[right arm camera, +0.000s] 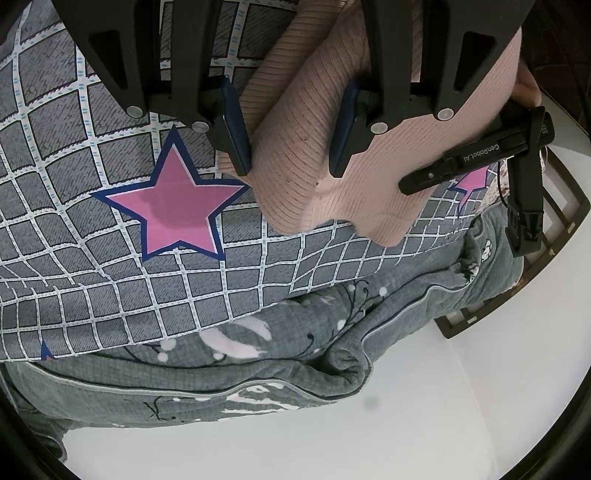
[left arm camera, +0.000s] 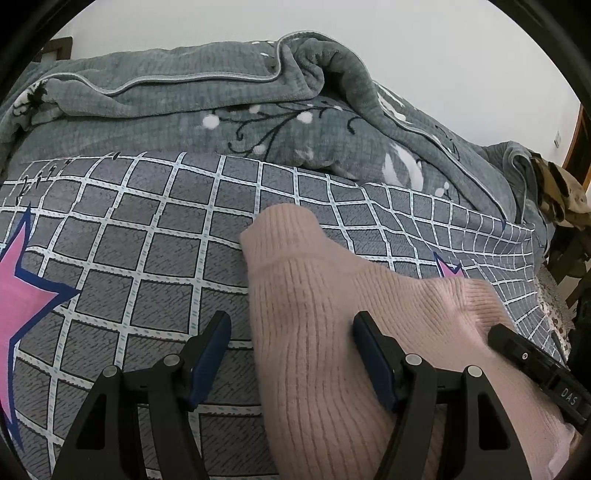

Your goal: Fold small clothes

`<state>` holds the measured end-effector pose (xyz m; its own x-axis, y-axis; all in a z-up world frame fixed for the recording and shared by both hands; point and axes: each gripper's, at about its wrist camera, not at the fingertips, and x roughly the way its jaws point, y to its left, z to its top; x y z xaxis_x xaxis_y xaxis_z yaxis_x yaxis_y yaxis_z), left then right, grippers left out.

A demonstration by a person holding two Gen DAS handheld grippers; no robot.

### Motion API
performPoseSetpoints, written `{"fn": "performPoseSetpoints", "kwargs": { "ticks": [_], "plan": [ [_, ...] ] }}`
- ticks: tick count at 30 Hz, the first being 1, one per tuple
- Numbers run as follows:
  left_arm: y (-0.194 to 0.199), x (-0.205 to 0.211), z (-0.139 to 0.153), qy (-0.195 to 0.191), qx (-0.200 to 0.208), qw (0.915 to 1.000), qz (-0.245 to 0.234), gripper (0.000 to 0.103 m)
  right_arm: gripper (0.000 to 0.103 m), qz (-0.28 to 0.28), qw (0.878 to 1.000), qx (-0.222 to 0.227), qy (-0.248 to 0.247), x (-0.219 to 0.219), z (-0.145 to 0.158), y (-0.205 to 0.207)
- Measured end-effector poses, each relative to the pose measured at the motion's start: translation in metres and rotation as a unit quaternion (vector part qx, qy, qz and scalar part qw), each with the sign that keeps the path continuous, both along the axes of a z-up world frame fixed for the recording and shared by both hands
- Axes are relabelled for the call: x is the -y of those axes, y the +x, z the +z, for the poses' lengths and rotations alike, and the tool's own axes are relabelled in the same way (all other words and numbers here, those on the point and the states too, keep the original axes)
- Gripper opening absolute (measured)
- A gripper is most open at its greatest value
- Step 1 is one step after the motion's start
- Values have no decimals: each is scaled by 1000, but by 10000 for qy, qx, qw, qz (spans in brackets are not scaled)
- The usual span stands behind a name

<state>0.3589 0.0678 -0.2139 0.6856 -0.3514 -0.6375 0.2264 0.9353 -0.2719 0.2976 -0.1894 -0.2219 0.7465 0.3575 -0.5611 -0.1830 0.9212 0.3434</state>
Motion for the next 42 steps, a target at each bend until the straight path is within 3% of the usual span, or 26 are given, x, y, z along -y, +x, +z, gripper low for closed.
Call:
{"fn": "performPoseSetpoints", "kwargs": {
  "ticks": [13,16,19,22,25,28,30,31,36,38,40,42],
  "plan": [
    [0,0,1,40,42,10000,15,67,41,-6,10000,55,44,1,2,-2],
    [-2,0,3,55,98,9999,30,67,35,4,9999,38,99,2,1,-2],
    [-4,-2,6,-43,205,9998,34,67,18,-9,9998,55,189,4,1,-3],
    [-7,-6,10,-180,344,9992,80,65,18,-55,9997,24,223,5,0,-3],
    [-9,-8,12,-264,413,9988,89,65,30,-118,9997,-47,214,6,0,-1],
    [-11,-6,13,-204,461,9987,82,65,31,-62,9997,-97,210,4,-2,1],
    [-11,-4,14,-159,485,9987,75,65,23,-45,9996,-125,242,5,-3,4],
    [-12,-4,15,-157,509,9985,84,65,13,-4,9994,-67,351,7,-3,3],
    [-22,-12,23,-436,814,9957,99,61,10,55,9937,506,997,26,8,-12],
    [-22,-9,24,-390,839,9957,70,61,11,-92,9953,247,932,26,2,-4],
    [-17,-4,21,-217,701,9973,68,61,11,-145,9981,-220,555,14,-8,8],
    [-13,-1,16,-94,554,9984,88,61,14,-176,9990,-246,344,9,-8,8]
  ]
}}
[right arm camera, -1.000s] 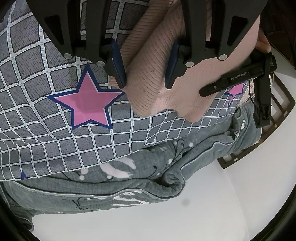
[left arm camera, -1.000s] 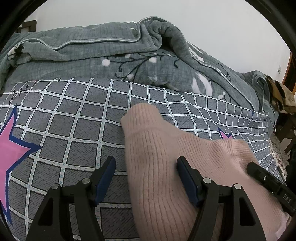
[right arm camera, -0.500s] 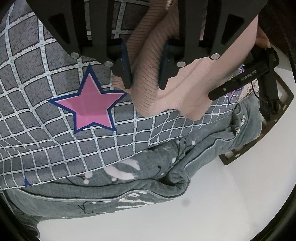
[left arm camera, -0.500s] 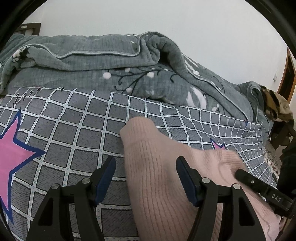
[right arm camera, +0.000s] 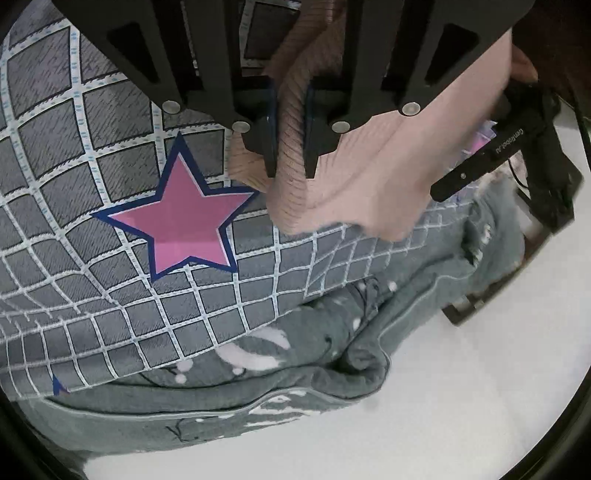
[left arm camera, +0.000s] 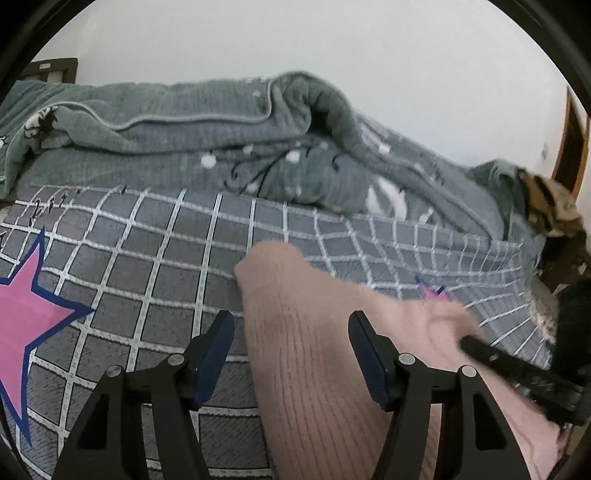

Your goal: Fold small clothes

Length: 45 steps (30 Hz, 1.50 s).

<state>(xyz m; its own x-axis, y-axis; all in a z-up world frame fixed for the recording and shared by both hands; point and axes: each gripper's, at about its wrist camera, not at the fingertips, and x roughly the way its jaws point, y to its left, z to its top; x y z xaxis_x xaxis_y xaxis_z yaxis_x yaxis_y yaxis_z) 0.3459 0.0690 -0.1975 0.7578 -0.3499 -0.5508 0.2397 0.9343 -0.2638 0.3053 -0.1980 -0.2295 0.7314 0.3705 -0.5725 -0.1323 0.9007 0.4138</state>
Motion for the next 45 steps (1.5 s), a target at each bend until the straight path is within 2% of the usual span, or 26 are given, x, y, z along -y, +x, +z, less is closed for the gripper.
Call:
{"fn": "performPoseSetpoints", "kwargs": {
  "ticks": [2,4,10,13,18,20,22,25,29,32,35,40,45],
  "plan": [
    [1,0,-2,43,-72,10000,37,61,27,-77,9998,162,-54,1,5,-7],
    [1,1,-3,137,-89,9998,87,61,34,-186,9995,264,-74,3,10,-13],
    [-4,5,0,317,65,9994,99,61,35,-237,9958,868,-186,8,31,-37],
    [-6,6,2,347,128,9993,99,61,35,-146,9921,1117,-546,1,44,-50],
    [-17,11,10,511,425,9978,45,62,35,483,9896,1108,-776,-31,58,-83],
    [-24,14,15,616,575,9964,-34,62,36,589,9877,1170,-859,-42,58,-95],
    [-34,13,19,563,687,9959,-196,63,36,520,9866,1171,-1005,-49,56,-104],
    [-47,9,18,328,527,9969,-485,63,36,350,9873,1139,-1052,-51,54,-111],
    [-72,11,14,536,512,9960,-500,63,36,429,9875,1030,-1116,-56,43,-113],
    [-90,6,13,585,443,9963,-446,63,36,282,9830,994,-1515,-61,27,-111],
    [-101,2,12,519,322,9971,-445,63,32,103,9812,967,-1665,-56,16,-110],
    [-107,1,6,400,244,9977,-493,64,32,-105,9839,737,-1622,-49,7,-101],
    [-107,-5,-1,209,145,9987,-447,64,34,-115,9837,710,-1648,-50,14,-103]
  ]
}}
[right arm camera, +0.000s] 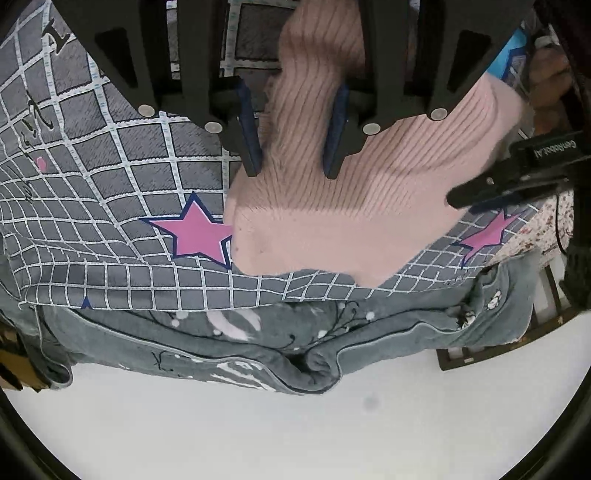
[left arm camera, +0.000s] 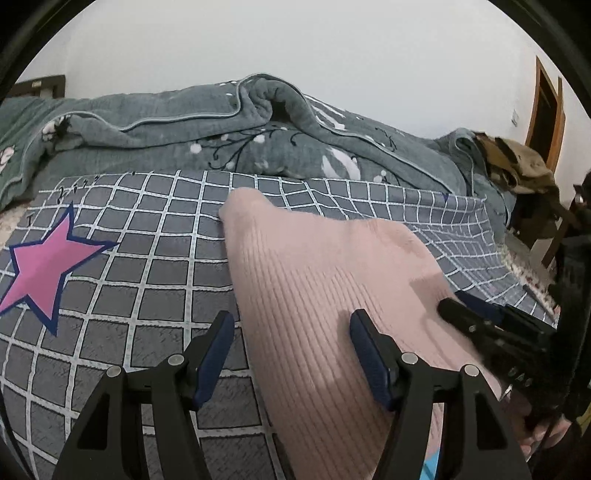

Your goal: Fold small clothes

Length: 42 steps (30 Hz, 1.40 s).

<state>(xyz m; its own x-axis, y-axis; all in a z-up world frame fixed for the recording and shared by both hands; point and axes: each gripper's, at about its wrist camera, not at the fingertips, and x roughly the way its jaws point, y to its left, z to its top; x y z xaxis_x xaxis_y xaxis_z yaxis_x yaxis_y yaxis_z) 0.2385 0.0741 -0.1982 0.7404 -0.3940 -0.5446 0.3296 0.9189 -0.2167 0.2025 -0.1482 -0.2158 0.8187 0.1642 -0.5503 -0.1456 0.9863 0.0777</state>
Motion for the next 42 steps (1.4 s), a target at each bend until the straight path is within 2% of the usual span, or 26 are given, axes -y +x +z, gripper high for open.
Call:
{"fn": "performPoseSetpoints", "kwargs": {
  "ticks": [4,6,8,10,11,14,18,22,24,26,31,36,42],
  "plan": [
    [-5,-2,1,77,106,9999,-63,64,35,62,9981,269,551,6,20,-9],
    [-7,-1,0,137,146,9998,-67,64,35,290,9974,342,560,-5,21,-14],
    [-7,-1,-1,138,113,9998,-75,64,35,498,9978,408,152,-23,14,-19],
    [-7,-2,-3,72,20,9999,-143,64,35,462,9968,382,-527,-38,-2,-20],
    [-7,-2,-3,48,7,9999,-130,64,35,419,9964,387,-635,-40,-5,-21],
    [-12,-3,-1,80,65,9999,-53,64,34,366,9980,292,-415,-34,7,-24],
    [-16,-6,3,33,95,9999,-38,64,34,662,9962,455,329,-28,23,-41],
    [-22,-13,3,-63,116,9999,-39,64,34,1097,9931,391,168,-49,12,-48],
    [-25,-14,3,-56,124,9999,-52,64,34,1027,9946,115,-102,-57,-3,-42],
    [-29,-14,2,-3,125,9999,-64,65,34,918,9957,-70,-46,-54,-12,-38],
    [-43,-15,4,163,183,9997,-22,65,33,846,9959,-69,301,-37,-3,-47],
    [-50,-10,-2,252,-78,9997,-1,65,33,425,9985,-188,275,-23,0,-55],
    [-68,-7,-2,305,-39,9995,25,65,32,209,9988,-237,378,-10,-3,-64]
  ]
}}
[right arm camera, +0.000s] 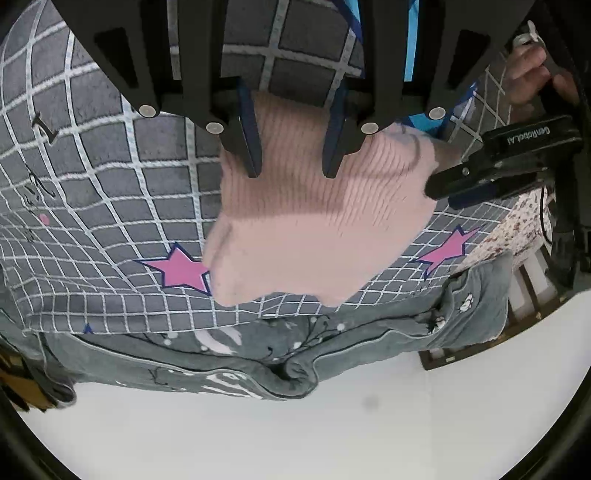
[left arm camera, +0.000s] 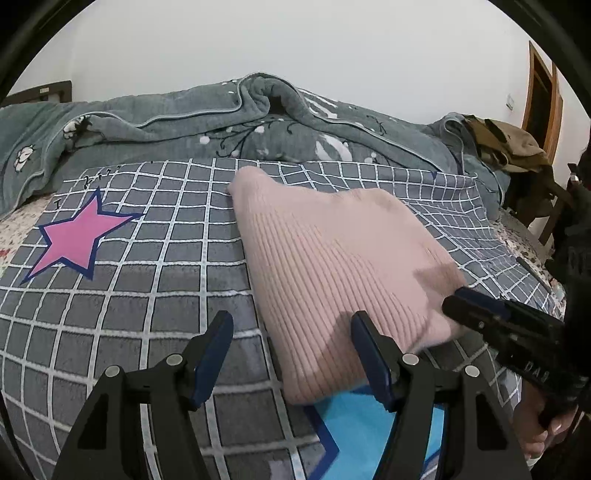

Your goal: Fold small clothes

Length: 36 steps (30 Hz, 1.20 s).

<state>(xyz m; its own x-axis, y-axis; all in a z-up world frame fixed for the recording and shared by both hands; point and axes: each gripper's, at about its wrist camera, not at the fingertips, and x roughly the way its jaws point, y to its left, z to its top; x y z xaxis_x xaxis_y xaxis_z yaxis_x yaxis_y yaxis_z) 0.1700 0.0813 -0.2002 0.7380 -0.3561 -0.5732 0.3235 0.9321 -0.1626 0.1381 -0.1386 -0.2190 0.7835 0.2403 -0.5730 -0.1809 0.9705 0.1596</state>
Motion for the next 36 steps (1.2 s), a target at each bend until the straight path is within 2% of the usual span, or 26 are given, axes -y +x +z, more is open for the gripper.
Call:
{"fn": "performPoseSetpoints", "kwargs": {
  "ticks": [4,6,8,10,12,14,16,17,19,21,22,24,25,28,30,32,36],
  "plan": [
    [-5,-6,0,-66,106,9999,37,65,33,-101,9994,191,265,13,11,-6],
    [-4,-10,1,-145,127,9998,108,65,37,-137,9991,227,336,15,14,0],
    [-1,-15,1,-244,128,9994,211,65,47,-248,9990,217,317,15,13,11],
    [3,-21,0,-354,150,9986,356,65,47,-319,9987,11,399,13,4,31],
    [5,-25,-1,-410,164,9980,446,65,39,-262,9970,-123,718,14,-4,45],
    [8,-28,0,-461,191,9975,508,65,19,-261,9969,116,734,11,0,43],
    [12,-31,2,-560,204,9966,573,65,15,-211,9962,541,641,14,9,34],
    [14,-31,2,-583,196,9962,610,65,15,-207,9943,640,829,20,11,31],
    [18,-30,2,-653,198,9958,605,65,15,-303,9916,449,1176,32,4,35],
    [22,-26,3,-684,198,9959,563,64,15,-409,9954,194,841,28,-7,43],
    [23,-24,3,-699,201,9959,535,65,16,-411,9968,215,645,24,-9,43],
    [25,-19,5,-737,215,9959,479,65,25,-442,9980,288,358,18,-2,39],
    [26,-17,5,-752,225,9958,462,65,32,-452,9981,363,187,14,5,37],
    [33,-11,8,-770,239,9955,492,65,35,-326,9956,880,-44,5,26,26],
    [39,-7,8,-692,208,9955,616,66,43,-186,9931,1148,-142,0,36,24],
    [47,-3,8,-641,151,9954,703,67,46,-109,9913,1274,-299,-6,41,30],
    [57,4,8,-527,78,9954,803,67,44,-326,9946,792,-587,-6,20,56]
  ]
}}
